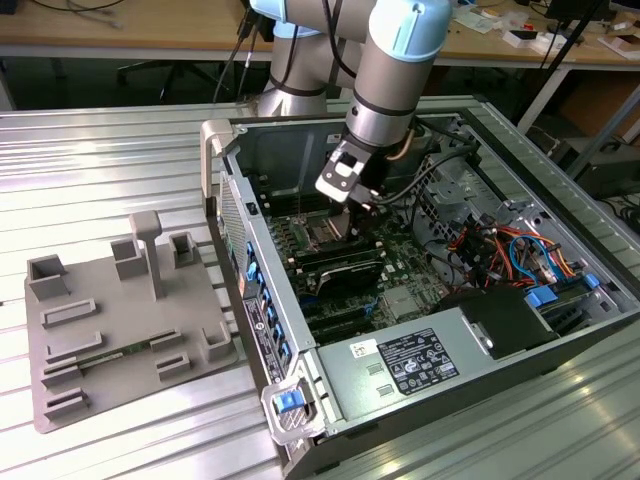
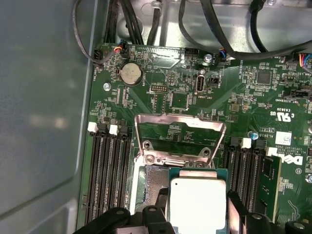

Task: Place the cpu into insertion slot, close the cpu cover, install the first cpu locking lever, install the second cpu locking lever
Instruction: 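Place the cpu into insertion slot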

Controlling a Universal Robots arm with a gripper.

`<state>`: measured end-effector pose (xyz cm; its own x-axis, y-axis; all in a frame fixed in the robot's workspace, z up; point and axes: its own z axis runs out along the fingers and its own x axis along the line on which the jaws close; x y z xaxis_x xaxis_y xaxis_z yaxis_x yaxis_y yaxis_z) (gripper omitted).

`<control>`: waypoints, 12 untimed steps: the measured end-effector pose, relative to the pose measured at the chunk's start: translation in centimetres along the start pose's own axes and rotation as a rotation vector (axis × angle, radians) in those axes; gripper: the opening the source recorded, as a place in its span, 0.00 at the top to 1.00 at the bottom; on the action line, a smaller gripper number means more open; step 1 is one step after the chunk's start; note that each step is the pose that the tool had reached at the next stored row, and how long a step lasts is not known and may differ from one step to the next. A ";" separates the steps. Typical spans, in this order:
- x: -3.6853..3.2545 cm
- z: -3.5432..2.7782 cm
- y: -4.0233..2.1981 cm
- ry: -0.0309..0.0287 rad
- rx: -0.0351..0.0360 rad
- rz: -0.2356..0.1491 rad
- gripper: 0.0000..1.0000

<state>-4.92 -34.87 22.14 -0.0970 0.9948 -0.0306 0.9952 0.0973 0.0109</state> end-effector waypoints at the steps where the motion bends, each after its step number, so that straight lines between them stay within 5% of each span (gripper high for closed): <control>1: 0.02 0.00 0.00 -0.0002 0.0003 0.007 0.45; 12: 0.08 0.01 -0.11 -0.0006 0.0013 0.039 0.45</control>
<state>-5.04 -34.81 22.13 -0.0581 0.9978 -0.0307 0.9982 0.0585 0.0108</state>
